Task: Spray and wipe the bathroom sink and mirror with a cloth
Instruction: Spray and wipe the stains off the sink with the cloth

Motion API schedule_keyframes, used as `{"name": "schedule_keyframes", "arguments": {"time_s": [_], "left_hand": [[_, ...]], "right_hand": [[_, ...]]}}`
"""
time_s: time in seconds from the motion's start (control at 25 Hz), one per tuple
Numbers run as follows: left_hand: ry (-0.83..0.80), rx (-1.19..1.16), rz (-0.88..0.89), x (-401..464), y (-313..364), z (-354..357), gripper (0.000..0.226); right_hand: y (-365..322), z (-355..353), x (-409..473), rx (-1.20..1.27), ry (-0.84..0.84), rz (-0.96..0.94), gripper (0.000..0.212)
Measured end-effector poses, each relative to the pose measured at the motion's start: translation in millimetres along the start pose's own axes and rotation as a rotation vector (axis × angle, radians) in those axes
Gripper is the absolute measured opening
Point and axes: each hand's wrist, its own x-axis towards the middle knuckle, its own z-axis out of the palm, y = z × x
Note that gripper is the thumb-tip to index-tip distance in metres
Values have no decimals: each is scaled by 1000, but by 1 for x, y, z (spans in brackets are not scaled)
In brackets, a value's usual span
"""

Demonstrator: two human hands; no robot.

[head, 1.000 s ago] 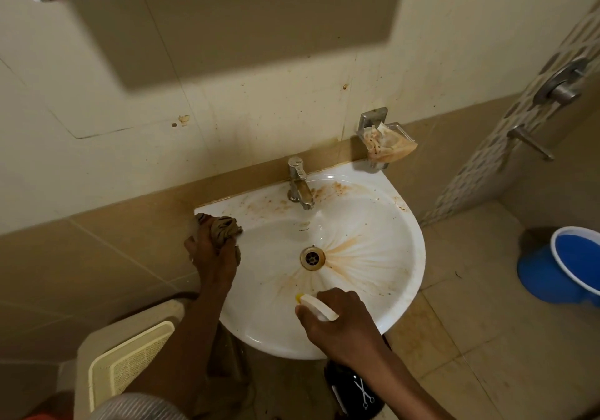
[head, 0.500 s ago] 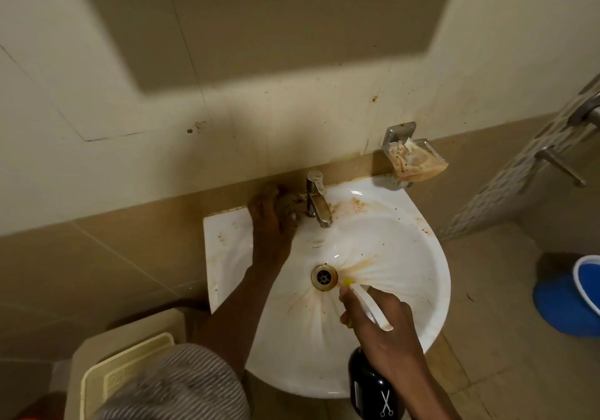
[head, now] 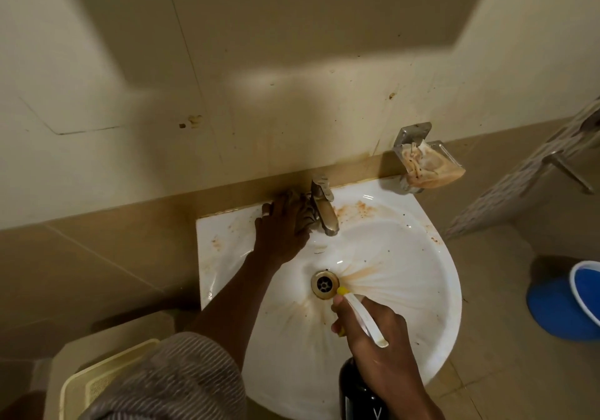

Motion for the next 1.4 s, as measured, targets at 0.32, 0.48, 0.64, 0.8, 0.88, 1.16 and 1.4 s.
{"name": "schedule_keyframes", "arguments": {"time_s": [0.32,0.48,0.64,0.8,0.88,1.16,1.4], "left_hand": [[-14,-33,195,-7,-19,-4,59],[-41,-75,252,-14,-27,-13,49],[-70,21,238,-35,-62,-17,34],[-163,1,196,-60,-91,-34,47],[-138,-9,216,-71,-90,-46,45],[185,-185,358,-29,-35,-56,35],[14,89,197,4,-9,-16,49]], "right_hand": [[-4,1,0,26,19,-10,39],[-3,-3,-6,41,12,2,36],[-4,-4,-8,66,10,-22,33],[-9,-6,-11,87,-8,-81,33],[-11,-7,-13,95,-17,-85,32],[0,-14,-14,109,-2,-29,31],[10,-12,-5,57,30,-5,33]]}}
